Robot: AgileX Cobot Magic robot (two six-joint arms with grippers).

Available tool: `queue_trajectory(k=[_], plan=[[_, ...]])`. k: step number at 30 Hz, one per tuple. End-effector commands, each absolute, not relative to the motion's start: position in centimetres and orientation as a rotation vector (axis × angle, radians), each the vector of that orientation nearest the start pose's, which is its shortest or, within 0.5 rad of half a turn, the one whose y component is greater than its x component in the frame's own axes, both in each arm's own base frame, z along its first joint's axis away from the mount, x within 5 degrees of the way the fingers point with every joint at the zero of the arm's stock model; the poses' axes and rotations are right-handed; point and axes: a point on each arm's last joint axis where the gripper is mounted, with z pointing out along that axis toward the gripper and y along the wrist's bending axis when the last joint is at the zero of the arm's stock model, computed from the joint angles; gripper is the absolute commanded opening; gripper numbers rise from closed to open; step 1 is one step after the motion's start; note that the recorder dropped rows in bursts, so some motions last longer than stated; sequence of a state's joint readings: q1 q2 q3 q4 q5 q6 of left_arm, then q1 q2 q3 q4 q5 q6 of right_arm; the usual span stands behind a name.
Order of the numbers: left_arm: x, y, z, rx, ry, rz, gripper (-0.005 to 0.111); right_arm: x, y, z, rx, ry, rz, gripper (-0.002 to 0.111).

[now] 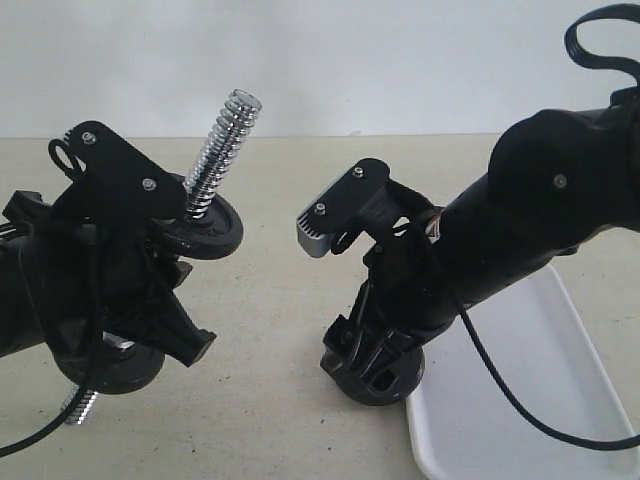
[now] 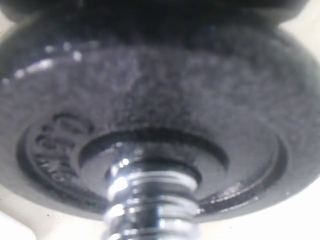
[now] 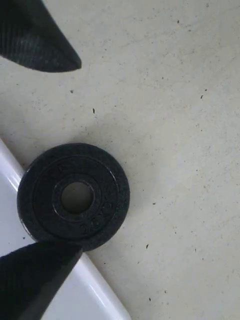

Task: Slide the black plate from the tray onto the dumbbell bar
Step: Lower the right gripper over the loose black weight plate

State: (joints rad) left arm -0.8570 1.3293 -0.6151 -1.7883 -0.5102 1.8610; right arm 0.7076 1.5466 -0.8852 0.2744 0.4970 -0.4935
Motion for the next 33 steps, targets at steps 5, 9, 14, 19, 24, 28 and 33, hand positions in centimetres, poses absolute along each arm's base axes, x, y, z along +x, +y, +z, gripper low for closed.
queue_trajectory(k=[5, 9, 14, 19, 24, 28, 33], plan=[[19.64, -15.15, 24.79, 0.699, 1.994, 0.198, 0.004, 22.03, 20.26, 21.16, -1.295, 2.304, 0.302, 0.105], [19.64, -15.15, 24.79, 0.699, 1.994, 0.198, 0.004, 22.05, 20.27, 21.17, -1.289, 2.306, 0.303, 0.105], [19.64, -15.15, 24.79, 0.699, 1.994, 0.198, 0.004, 21.86, 20.18, 21.06, -1.23, 2.373, 0.326, 0.105], [19.63, -15.16, 24.78, 0.7, 1.994, 0.196, 0.004, 21.77, 20.13, 21.01, -1.201, 2.404, 0.336, 0.105], [19.63, -15.18, 24.78, 0.701, 1.994, 0.194, 0.004, 21.9, 20.14, 20.99, -1.19, 2.399, 0.329, 0.105], [19.63, -15.18, 24.78, 0.701, 1.994, 0.194, 0.004, 21.98, 19.97, 20.94, -1.152, 2.427, 0.31, 0.105], [19.63, -15.18, 24.78, 0.701, 1.994, 0.194, 0.004, 22.1, 19.78, 20.94, -1.11, 2.465, 0.281, 0.105]])
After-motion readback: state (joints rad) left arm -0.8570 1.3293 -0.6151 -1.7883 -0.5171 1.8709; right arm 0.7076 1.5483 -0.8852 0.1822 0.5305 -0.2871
